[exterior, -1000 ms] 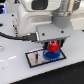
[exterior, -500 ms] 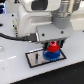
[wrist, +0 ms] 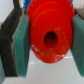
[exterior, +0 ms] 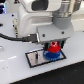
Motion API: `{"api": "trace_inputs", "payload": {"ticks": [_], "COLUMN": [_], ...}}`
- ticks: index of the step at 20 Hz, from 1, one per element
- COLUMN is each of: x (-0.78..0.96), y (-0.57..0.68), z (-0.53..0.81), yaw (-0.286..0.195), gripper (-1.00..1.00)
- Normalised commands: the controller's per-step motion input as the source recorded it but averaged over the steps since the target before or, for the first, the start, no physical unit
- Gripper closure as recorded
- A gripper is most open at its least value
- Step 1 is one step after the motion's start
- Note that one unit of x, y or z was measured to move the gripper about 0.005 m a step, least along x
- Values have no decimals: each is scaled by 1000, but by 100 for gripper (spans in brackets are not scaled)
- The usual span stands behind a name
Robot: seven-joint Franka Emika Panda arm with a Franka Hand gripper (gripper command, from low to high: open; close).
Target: Insert the blue gear onto the right peg, followed by the red gear
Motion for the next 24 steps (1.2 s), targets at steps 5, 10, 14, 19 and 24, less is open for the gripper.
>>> {"api": "trace_inputs", "payload": {"ticks": [5, 10, 14, 19, 24], "x": [261, 173, 172, 78, 32], "y": [11, 45, 21, 5, 17], "z": [-85, -179, -108, 12, 94], "yaw": [0, 0, 0, 0, 0], "gripper": [100, 100, 100, -100, -100]}}
